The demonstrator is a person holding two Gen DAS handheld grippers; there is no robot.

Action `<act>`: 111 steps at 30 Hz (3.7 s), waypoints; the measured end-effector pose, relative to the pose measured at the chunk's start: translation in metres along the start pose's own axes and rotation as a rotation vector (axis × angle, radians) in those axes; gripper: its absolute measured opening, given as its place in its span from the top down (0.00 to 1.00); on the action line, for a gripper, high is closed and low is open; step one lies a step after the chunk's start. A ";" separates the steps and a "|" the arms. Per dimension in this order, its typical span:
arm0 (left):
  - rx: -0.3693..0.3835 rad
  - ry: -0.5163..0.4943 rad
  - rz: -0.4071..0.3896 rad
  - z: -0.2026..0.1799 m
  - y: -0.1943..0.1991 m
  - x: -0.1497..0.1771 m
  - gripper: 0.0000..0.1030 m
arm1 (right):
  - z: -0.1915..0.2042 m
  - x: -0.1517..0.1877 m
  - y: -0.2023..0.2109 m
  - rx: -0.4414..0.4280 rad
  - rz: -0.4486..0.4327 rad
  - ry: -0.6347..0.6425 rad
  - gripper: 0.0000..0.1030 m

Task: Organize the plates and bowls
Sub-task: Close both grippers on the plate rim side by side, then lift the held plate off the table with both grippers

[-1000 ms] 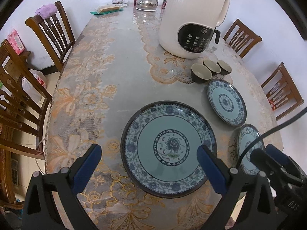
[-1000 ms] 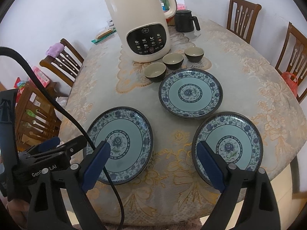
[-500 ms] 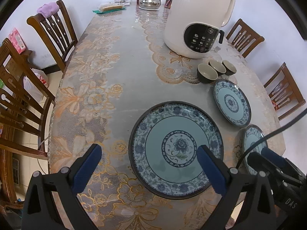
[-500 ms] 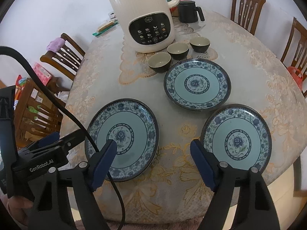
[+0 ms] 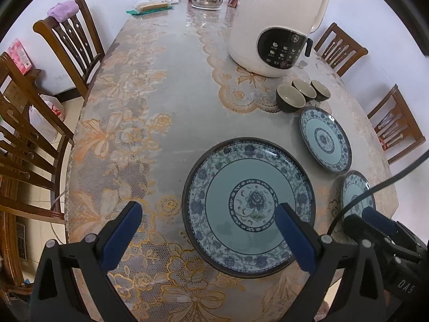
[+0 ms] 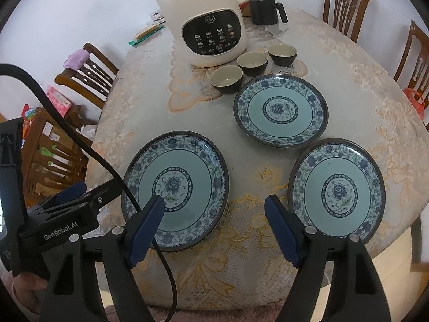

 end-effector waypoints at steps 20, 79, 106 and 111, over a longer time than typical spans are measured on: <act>-0.001 -0.039 0.118 0.012 -0.041 0.009 0.23 | 0.001 0.008 -0.049 0.058 0.145 0.075 0.33; -0.065 0.012 0.115 0.070 -0.058 -0.030 0.57 | 0.065 -0.054 -0.126 -0.033 0.143 0.108 0.60; 0.009 -0.078 0.016 0.014 0.008 -0.005 0.53 | 0.030 -0.008 -0.024 -0.036 -0.009 0.065 0.58; 0.017 -0.093 0.013 -0.010 0.010 -0.002 0.53 | 0.007 0.003 -0.010 -0.039 -0.010 0.039 0.58</act>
Point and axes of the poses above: each gripper's, at about its wrist camera, not at the fingertips, and y roughly against the way its jaws point, z to its left, x to its underside, the point moved 8 cm from there along -y, roughly the way its jaws point, and after that the axes turned 6 degrees about z, right-handed, at the moved point
